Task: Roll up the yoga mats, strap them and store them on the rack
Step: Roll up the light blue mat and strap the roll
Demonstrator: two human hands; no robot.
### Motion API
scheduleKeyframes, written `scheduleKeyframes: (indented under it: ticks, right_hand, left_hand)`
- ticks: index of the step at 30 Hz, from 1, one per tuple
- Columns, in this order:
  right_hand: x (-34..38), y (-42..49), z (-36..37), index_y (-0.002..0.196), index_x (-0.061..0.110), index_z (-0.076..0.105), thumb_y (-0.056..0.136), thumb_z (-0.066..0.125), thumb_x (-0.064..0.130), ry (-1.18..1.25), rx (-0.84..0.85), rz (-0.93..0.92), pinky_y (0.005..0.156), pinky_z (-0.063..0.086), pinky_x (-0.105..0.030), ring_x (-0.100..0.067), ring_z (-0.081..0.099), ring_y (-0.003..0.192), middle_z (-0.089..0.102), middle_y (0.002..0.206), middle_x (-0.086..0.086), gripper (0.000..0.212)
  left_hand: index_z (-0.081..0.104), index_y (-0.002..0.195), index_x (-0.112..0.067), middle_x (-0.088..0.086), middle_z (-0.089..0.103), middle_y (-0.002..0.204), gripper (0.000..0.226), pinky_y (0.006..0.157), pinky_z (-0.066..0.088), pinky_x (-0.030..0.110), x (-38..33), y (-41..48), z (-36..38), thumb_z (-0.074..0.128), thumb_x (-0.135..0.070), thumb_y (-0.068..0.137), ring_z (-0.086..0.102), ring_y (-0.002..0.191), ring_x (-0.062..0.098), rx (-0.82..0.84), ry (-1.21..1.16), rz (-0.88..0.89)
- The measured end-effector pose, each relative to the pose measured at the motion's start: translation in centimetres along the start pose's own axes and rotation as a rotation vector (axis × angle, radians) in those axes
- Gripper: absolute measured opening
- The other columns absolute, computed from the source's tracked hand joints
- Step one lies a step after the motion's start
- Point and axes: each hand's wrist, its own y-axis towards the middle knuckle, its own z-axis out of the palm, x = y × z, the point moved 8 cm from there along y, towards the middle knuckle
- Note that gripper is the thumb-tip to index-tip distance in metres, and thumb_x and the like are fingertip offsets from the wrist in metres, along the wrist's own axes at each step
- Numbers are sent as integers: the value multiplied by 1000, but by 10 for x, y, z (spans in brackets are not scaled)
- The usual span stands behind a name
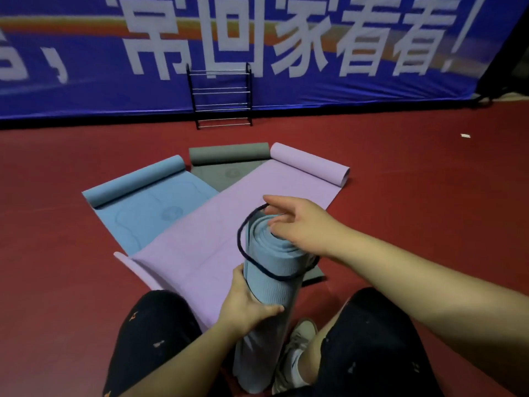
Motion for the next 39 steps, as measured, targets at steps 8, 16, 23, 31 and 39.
scheduleKeyframes:
  ticks: [8, 16, 23, 31, 39]
  right_hand:
    - [-4, 23, -43, 134, 28, 54, 81, 69, 42, -696, -288, -132, 102, 43, -36, -18, 52, 116, 57, 127, 0, 57]
    - [-69, 16, -3, 138, 29, 54, 100, 52, 27, -200, -145, -22, 103, 34, -20, -7, 47, 130, 54, 139, 11, 38]
    - [-56, -16, 10, 138, 29, 55, 100, 46, 34, -181, -331, -4, 103, 42, -26, -7, 56, 120, 60, 135, 12, 40]
    - [-46, -31, 27, 127, 33, 65, 102, 43, 31, -182, -390, 0, 48, 32, -11, 6, 48, 47, 45, 49, 20, 33]
    - [-53, -15, 39, 57, 16, 37, 101, 44, 29, 60, -394, 125, 54, 25, -31, -14, 29, 51, 33, 47, 4, 46]
  left_hand:
    - [20, 129, -41, -22, 46, 127, 111, 101, 47, 34, 4, -14, -7, 91, -49, 43, 52, 118, 8, -8, 12, -24]
    - [14, 142, -33, -16, 38, 144, 114, 100, 39, 10, -31, -27, -4, 86, -54, 56, 41, 134, 0, 82, -163, 126]
    - [51, 141, -19, -3, 58, 140, 60, 116, 35, 47, -69, -40, -41, 47, -53, 92, 50, 134, 14, -303, -495, 177]
    - [71, 94, -11, -2, 74, 91, 30, 80, 53, 30, -73, -60, -80, 45, -21, 105, 67, 87, 13, -579, -497, 27]
    - [57, 82, -8, 10, 49, 78, 36, 59, 39, 26, -52, -12, -102, 58, -43, 91, 40, 69, 20, -310, -430, -333]
